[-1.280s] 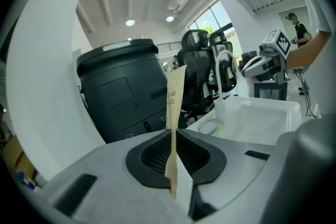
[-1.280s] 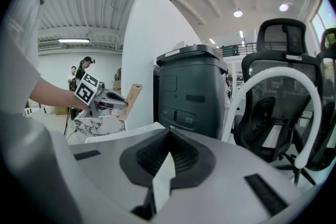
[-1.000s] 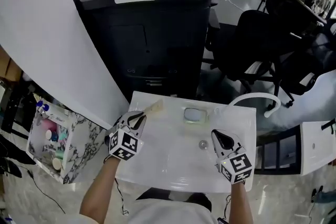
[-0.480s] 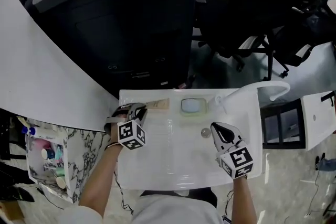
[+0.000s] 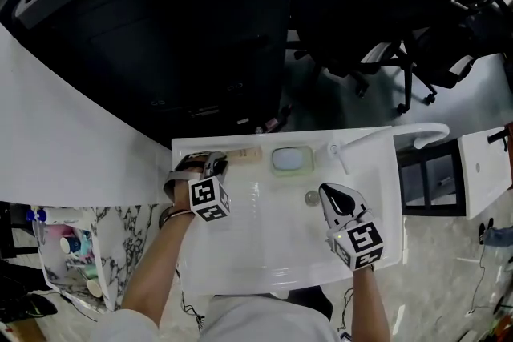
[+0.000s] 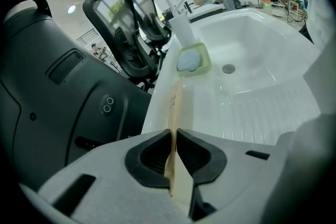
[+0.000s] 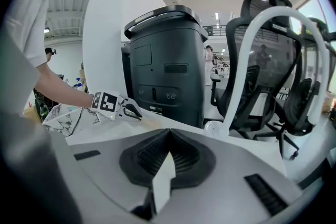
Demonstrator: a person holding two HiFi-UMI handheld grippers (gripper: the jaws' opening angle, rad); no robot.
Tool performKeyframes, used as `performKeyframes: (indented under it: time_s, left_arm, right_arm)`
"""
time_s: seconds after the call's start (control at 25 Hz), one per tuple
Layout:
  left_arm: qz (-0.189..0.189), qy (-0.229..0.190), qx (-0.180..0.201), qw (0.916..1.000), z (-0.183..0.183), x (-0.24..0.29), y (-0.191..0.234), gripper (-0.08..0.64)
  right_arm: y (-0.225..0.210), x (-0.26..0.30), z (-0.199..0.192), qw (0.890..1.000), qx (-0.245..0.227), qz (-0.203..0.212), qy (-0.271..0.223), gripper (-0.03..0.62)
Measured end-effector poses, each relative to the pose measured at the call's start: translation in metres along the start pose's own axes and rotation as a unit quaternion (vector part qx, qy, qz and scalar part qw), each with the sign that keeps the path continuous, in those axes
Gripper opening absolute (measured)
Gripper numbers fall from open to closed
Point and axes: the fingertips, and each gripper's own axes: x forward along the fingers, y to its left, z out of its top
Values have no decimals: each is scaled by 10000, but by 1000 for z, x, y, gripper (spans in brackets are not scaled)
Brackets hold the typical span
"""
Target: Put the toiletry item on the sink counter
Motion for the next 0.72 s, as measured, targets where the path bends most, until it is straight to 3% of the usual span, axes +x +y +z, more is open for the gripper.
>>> performKeyframes:
  time_s: [0.36, 0.48, 0.72]
  left_arm:
    - [-347, -134, -420, 9984, 3, 5, -7, 66]
    - [-391, -230, -953, 9944, 4, -2, -5, 97]
    - [-328, -327, -2104, 9765, 5, -26, -7, 113]
  right_arm:
    - [-13, -7, -5, 10000, 24, -9, -3, -5]
    - [-15, -10, -5, 10000, -25, 60, -34, -5]
    - [-29, -26, 1, 9996, -32, 134, -260, -3]
